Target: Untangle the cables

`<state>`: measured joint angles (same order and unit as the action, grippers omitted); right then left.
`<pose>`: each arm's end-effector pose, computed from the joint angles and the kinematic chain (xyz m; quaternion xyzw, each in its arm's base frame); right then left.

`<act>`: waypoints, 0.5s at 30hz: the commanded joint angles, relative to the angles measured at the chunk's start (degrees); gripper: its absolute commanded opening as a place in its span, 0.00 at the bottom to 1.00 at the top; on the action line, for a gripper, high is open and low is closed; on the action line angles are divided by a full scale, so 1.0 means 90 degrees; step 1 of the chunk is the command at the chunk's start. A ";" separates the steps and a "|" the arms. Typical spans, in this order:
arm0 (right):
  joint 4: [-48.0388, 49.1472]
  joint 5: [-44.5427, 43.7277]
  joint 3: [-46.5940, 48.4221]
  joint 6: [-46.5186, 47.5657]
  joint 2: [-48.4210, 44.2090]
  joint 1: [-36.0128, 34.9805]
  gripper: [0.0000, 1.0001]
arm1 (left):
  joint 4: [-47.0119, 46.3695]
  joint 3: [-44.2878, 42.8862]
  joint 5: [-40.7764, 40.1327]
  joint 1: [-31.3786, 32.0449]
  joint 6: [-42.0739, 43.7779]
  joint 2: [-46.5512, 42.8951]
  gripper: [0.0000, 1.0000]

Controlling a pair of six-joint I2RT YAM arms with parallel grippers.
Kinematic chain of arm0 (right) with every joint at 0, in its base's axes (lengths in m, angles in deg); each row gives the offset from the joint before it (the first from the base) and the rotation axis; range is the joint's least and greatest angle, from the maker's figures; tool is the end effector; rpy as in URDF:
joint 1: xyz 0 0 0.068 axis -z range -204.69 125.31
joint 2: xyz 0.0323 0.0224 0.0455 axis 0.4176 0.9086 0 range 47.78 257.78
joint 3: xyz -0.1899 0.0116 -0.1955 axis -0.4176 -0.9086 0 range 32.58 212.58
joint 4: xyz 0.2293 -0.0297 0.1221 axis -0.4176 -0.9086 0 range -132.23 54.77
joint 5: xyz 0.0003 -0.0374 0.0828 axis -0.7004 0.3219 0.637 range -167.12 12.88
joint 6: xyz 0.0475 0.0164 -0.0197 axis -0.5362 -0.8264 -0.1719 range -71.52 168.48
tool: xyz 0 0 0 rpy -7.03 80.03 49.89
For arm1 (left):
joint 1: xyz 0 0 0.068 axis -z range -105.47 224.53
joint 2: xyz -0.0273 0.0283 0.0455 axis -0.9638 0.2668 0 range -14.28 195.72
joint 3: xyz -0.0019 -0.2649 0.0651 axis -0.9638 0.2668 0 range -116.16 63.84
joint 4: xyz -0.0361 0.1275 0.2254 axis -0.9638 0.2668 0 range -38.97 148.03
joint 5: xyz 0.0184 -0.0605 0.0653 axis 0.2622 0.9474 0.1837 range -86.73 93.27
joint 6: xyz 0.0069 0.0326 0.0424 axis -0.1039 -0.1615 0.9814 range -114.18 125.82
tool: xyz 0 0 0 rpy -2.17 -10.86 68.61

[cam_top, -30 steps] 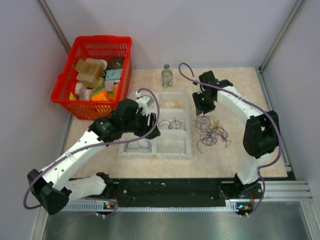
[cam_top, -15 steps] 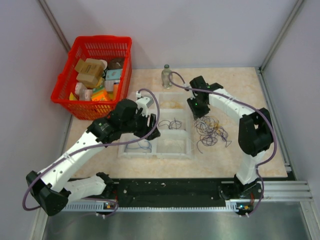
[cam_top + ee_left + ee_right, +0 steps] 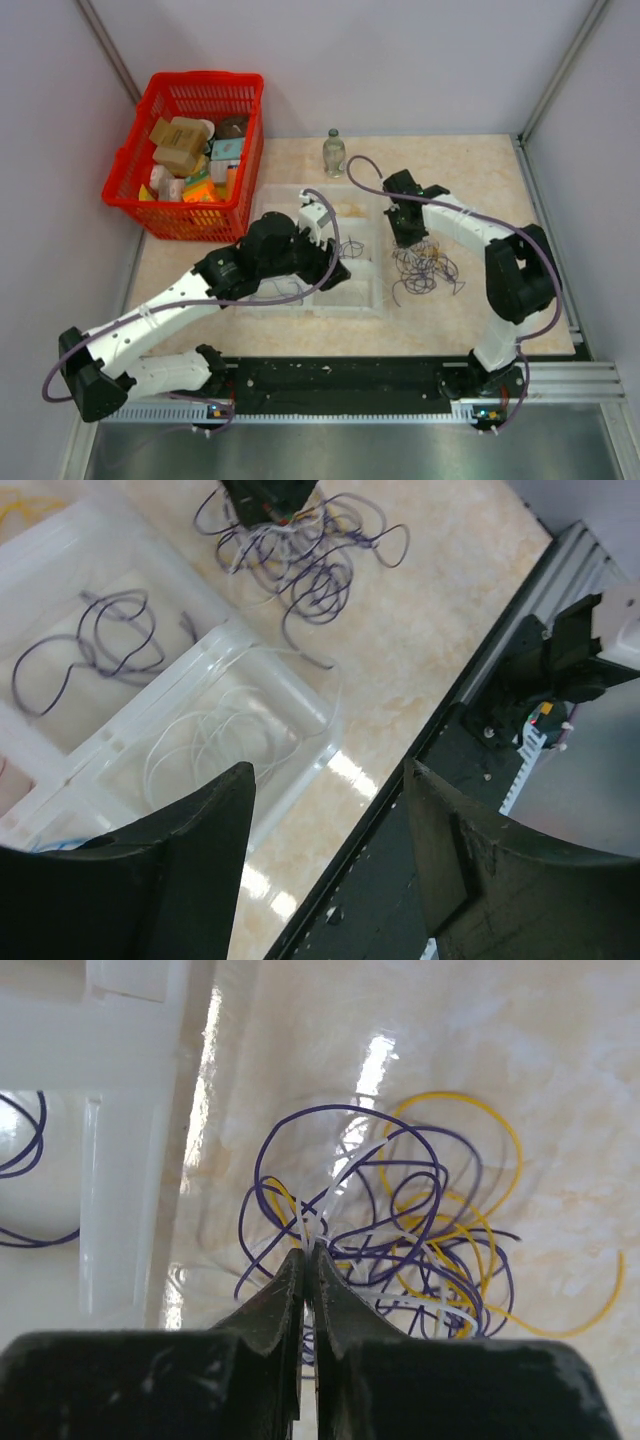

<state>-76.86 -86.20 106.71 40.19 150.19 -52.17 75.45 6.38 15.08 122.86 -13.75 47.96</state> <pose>0.3205 0.1604 0.2055 -0.1501 0.9701 -0.0208 0.1894 0.1549 -0.1851 0.3334 0.2635 0.8182 -0.3547 0.3679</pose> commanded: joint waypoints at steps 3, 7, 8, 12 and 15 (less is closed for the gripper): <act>0.0251 -0.0973 -0.0130 -0.0767 -0.2021 -0.0032 0.00 | -0.2203 0.0016 -0.0005 0.0702 -0.0393 0.0641 0.66; -0.0207 -0.0730 -0.0316 -0.1158 -0.3027 0.0143 0.00 | -0.2665 -0.0372 0.0103 0.0869 -0.0656 0.1481 0.67; -0.0334 -0.0652 -0.0317 -0.1245 -0.3252 0.0182 0.00 | -0.2626 -0.0597 0.0152 0.0869 -0.0715 0.1725 0.67; -0.0550 -0.0106 -0.0249 -0.1626 -0.4150 0.0407 0.00 | -0.2489 -0.1602 0.0669 0.0869 -0.0891 0.2468 0.72; -0.0687 0.0139 -0.0073 -0.2143 -0.4571 0.0583 0.00 | -0.3151 -0.1926 0.0874 0.0879 -0.1038 0.2849 0.75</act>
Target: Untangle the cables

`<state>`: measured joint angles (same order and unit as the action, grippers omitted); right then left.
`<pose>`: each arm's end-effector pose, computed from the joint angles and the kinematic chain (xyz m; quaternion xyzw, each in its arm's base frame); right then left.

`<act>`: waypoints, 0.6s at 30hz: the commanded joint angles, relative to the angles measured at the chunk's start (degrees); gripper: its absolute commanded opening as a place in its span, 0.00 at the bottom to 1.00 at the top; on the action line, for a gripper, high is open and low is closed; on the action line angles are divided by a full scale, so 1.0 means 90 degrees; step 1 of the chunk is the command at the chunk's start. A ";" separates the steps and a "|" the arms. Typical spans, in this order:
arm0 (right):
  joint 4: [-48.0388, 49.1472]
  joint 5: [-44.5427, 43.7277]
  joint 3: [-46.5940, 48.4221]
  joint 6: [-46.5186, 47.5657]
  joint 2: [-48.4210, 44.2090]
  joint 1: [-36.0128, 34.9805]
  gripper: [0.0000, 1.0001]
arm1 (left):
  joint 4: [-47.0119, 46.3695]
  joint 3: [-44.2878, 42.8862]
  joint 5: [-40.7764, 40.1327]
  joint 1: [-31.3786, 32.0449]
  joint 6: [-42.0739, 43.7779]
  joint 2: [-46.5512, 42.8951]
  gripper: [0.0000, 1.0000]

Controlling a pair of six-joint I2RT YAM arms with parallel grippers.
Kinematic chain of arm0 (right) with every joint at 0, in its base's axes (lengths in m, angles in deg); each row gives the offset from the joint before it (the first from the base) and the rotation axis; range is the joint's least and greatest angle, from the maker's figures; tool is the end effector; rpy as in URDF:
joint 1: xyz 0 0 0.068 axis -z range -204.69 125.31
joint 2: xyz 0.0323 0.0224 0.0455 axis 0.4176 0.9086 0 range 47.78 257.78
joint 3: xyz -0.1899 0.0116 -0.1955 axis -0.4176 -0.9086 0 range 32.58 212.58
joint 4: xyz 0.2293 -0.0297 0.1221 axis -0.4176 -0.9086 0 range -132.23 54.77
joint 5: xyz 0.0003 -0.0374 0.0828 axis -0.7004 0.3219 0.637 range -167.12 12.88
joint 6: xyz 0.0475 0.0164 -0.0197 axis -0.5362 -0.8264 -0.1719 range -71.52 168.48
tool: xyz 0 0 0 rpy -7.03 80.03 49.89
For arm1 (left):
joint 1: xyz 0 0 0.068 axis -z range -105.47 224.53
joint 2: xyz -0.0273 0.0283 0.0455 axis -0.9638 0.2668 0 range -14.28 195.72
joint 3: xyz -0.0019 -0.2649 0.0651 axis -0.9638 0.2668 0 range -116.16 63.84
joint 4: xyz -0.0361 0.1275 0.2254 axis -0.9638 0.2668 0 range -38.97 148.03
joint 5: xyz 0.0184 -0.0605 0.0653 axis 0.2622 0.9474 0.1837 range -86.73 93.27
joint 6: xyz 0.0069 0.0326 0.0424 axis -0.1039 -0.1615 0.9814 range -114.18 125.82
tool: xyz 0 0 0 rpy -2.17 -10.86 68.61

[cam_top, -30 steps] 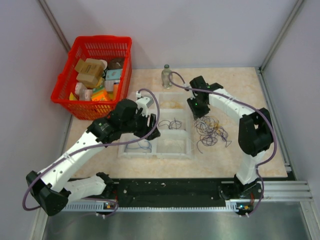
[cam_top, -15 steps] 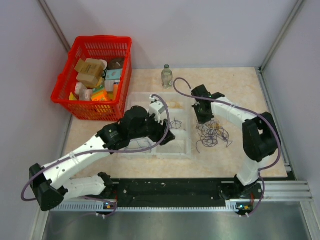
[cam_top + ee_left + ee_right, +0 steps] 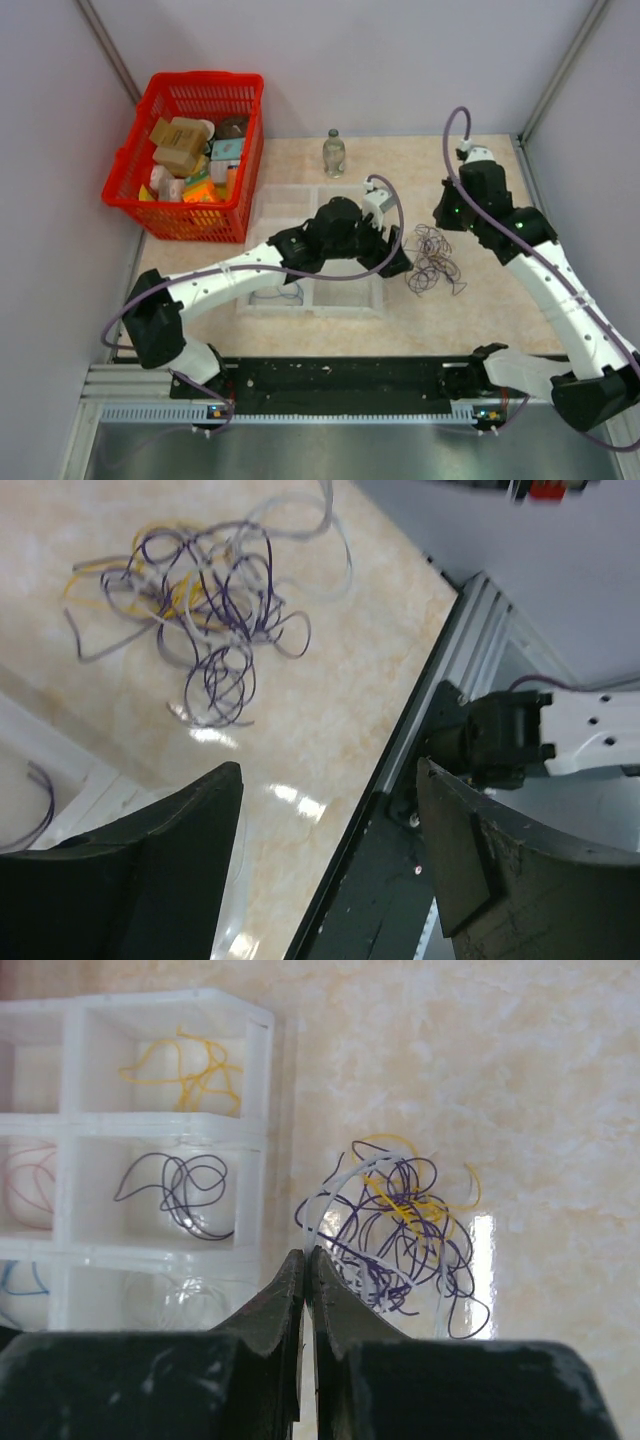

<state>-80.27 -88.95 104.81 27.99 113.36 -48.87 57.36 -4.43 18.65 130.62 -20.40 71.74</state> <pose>0.2152 0.0886 0.3742 0.0160 0.8965 0.0787 0.4357 0.1886 -0.2976 0.3151 0.2847 0.7847 -0.4393 0.3320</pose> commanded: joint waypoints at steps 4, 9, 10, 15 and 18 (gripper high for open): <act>-0.0620 0.0592 0.0353 -0.1443 -0.0636 0.0353 0.00 | -0.2020 -0.1036 0.0343 0.0105 -0.0534 0.0646 0.75; -0.0855 0.0632 0.0558 -0.2068 -0.0744 0.0441 0.00 | -0.2286 -0.1671 0.0420 0.0125 -0.0661 0.1437 0.71; -0.0894 0.0602 0.0607 -0.2137 -0.0773 0.0451 0.00 | -0.2246 -0.1779 0.0401 0.0125 -0.0642 0.1516 0.69; -0.0943 0.0690 0.0627 -0.2566 -0.0910 0.0490 0.00 | -0.2324 -0.1965 0.0371 0.0125 -0.0613 0.1790 0.57; -0.0943 0.0739 0.0666 -0.2791 -0.0988 0.0548 0.00 | -0.2411 -0.2024 0.0401 0.0173 -0.0495 0.1858 0.46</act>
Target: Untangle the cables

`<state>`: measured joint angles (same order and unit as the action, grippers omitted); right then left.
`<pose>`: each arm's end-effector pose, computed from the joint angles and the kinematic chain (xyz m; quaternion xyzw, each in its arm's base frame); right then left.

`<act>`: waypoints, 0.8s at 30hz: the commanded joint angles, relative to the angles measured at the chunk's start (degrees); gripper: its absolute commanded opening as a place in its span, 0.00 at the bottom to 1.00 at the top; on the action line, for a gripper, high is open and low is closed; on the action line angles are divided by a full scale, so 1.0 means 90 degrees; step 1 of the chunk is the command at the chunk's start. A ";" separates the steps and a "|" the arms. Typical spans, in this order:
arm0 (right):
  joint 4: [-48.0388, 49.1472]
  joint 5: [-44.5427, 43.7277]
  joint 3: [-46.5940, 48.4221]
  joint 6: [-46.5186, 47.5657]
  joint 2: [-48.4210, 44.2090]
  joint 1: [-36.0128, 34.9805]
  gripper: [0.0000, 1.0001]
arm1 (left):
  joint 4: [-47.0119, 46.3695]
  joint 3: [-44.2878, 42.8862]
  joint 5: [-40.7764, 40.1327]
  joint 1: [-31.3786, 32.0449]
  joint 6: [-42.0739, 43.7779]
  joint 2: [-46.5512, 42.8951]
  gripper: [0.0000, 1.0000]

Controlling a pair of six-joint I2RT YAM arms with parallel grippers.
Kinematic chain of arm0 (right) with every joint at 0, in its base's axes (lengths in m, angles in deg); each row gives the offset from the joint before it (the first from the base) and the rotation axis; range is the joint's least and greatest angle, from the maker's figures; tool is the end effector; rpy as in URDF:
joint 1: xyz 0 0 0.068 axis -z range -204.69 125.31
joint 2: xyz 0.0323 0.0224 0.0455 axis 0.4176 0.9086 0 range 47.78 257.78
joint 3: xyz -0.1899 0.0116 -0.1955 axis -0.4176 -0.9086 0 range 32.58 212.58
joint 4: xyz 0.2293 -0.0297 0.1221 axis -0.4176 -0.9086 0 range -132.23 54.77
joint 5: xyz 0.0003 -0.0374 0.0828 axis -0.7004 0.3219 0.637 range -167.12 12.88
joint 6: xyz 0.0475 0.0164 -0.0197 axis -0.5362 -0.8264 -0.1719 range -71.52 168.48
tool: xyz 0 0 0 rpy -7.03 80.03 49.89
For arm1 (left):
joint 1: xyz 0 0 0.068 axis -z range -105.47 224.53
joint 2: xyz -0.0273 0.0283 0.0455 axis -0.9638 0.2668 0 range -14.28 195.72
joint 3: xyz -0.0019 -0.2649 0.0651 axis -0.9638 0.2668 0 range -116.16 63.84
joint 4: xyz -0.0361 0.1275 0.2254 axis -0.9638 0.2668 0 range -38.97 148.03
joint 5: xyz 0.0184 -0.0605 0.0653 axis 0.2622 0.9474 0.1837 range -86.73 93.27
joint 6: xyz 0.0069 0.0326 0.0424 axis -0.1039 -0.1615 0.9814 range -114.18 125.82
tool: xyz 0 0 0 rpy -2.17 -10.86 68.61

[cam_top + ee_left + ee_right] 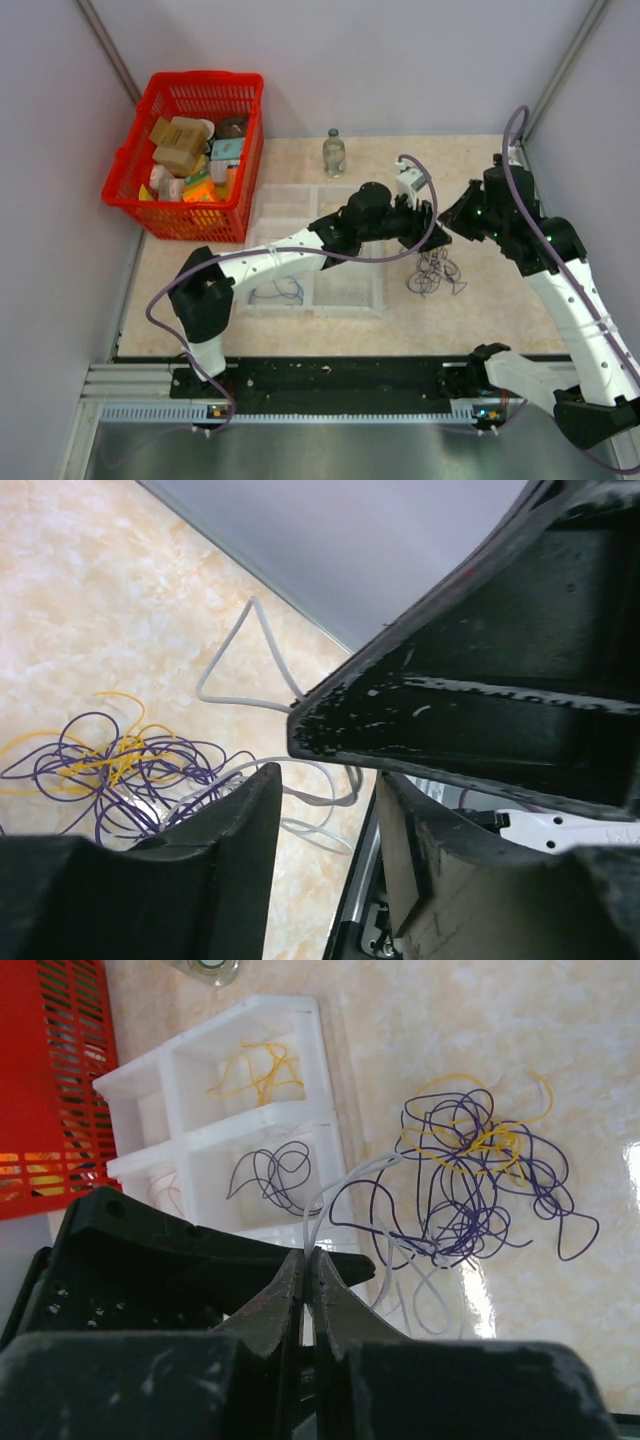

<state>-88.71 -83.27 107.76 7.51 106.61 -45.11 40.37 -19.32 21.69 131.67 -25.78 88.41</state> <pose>0.1783 0.0623 0.3998 0.1829 0.8756 0.1856 0.4068 0.2268 -0.3719 0.3290 0.2673 0.7084 -0.5358 0.3738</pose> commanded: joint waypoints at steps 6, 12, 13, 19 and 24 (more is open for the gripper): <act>0.0101 0.0352 0.0222 -0.0477 -0.0364 0.0141 0.00 | -0.0701 -0.0438 -0.0054 0.0057 0.0044 0.0074 0.11; -0.0385 -0.1062 -0.0169 0.0724 -0.0316 0.0364 0.63 | -0.0263 -0.0652 -0.0317 0.0047 -0.0005 0.0025 0.00; -0.0387 -0.0929 -0.0314 0.0695 -0.0412 0.0646 0.66 | -0.0165 -0.0701 -0.0385 0.0037 -0.0015 -0.0004 0.00; 0.0082 -0.0026 -0.1330 0.0236 -0.1341 0.1897 0.73 | 0.0577 -0.1170 -0.0854 -0.0128 -0.0278 0.0093 0.00; -0.0006 -0.1162 -0.2072 0.0197 -0.1127 0.2240 0.79 | 0.0832 -0.1376 -0.0826 -0.0314 -0.0552 0.0220 0.00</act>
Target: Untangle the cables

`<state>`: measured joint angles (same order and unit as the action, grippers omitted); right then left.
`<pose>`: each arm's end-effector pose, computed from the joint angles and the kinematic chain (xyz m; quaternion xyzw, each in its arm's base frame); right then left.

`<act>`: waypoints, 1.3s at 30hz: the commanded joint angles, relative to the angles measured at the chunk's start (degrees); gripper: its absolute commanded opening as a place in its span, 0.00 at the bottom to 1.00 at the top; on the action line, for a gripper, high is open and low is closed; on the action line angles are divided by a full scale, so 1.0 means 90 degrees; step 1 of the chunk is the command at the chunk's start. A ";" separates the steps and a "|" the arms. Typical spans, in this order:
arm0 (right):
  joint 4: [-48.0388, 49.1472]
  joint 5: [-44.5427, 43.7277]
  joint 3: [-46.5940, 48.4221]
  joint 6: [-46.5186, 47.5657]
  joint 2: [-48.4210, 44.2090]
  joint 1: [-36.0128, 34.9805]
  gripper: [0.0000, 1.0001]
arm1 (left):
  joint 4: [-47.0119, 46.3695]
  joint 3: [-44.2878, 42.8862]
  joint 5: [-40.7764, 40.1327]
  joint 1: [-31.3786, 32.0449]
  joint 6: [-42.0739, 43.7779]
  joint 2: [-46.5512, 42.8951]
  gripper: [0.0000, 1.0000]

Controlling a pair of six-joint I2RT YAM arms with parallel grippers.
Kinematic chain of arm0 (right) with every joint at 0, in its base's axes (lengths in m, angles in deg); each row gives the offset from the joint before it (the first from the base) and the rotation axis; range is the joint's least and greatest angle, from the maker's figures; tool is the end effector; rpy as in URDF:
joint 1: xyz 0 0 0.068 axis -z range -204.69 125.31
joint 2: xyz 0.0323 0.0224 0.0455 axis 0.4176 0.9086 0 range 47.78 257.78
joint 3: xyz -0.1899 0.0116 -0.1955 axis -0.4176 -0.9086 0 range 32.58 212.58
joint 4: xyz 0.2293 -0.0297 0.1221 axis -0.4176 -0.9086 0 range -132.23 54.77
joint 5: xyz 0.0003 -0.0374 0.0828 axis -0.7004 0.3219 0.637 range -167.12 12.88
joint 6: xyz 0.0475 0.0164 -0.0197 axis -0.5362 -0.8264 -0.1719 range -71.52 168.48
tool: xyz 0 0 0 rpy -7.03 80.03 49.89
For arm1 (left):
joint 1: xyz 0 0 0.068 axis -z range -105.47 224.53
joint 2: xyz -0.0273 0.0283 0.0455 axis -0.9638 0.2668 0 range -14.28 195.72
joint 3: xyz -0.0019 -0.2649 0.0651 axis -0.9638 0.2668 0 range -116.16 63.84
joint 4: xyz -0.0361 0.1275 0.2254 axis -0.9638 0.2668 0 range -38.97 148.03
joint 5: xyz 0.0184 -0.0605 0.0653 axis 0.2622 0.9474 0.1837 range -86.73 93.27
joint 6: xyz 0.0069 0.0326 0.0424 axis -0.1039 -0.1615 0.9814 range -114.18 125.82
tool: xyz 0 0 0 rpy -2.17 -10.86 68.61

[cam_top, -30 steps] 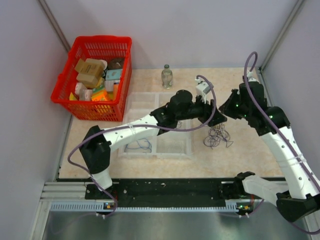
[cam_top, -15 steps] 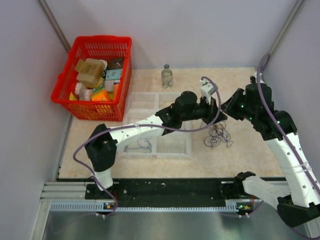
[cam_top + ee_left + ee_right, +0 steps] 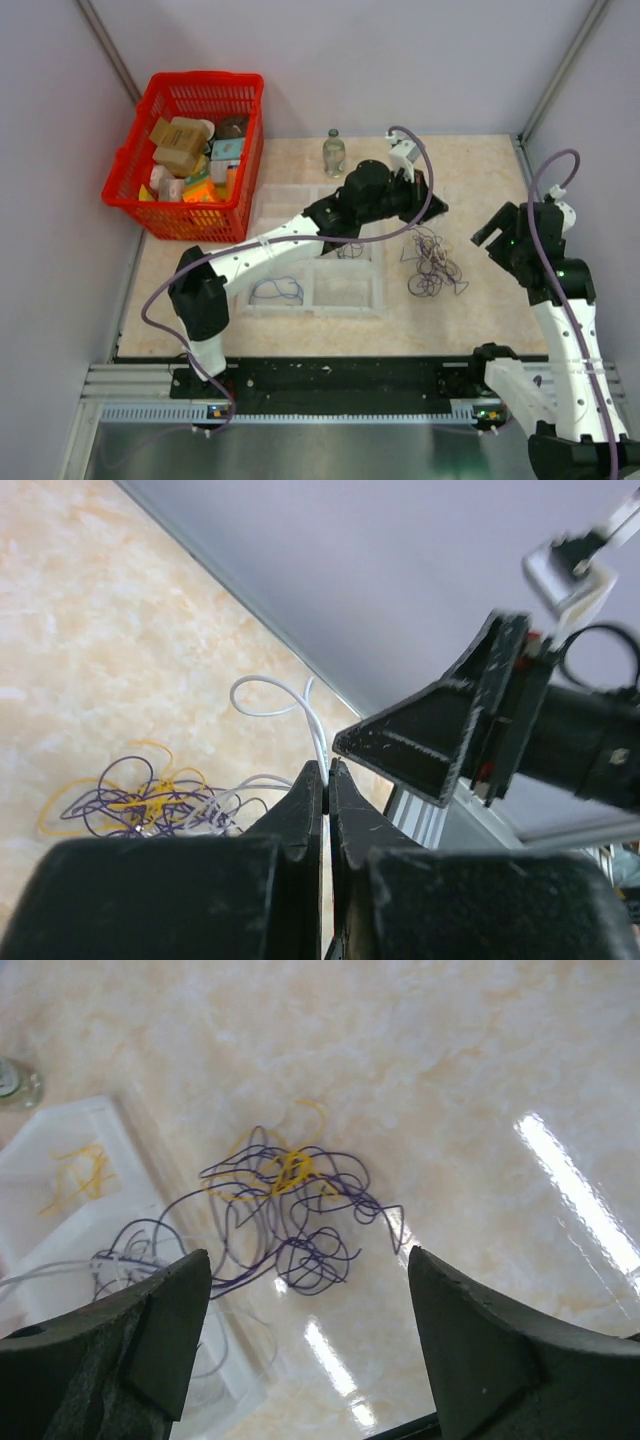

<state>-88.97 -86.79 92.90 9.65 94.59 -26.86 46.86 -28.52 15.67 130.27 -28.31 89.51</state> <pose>0.1469 -0.0004 0.3510 0.3179 0.8469 0.0752 0.4195 0.2429 -0.3704 0.3664 0.2100 0.7195 -0.5214 0.4078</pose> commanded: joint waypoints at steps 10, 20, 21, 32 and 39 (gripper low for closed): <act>0.2628 0.4031 -0.2716 -0.0432 0.1029 0.1872 0.76 | 0.0072 -0.0646 0.0281 -0.0208 -0.0417 0.0109 0.00; 0.4893 0.4893 -0.3996 -0.1475 0.1293 0.1785 0.57 | -0.0104 -0.1339 0.1491 -0.0139 -0.0934 0.0021 0.00; 0.5351 0.4961 -0.4161 -0.1738 0.1342 0.1785 0.52 | -0.0123 -0.1349 0.1599 -0.0130 -0.0983 -0.0066 0.00; 0.6401 0.4075 -0.4114 -0.2639 0.2182 0.1687 0.03 | -0.0095 -0.1817 0.2244 0.0017 -0.0993 -0.0789 0.00; 0.5406 0.2951 -0.3636 -0.2210 0.2348 0.1794 0.00 | 0.1641 -0.3105 0.1681 0.0182 0.0623 -0.1414 0.00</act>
<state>-36.21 -52.89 55.26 -12.99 114.72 -11.41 53.40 -47.89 34.03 130.67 -33.97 83.91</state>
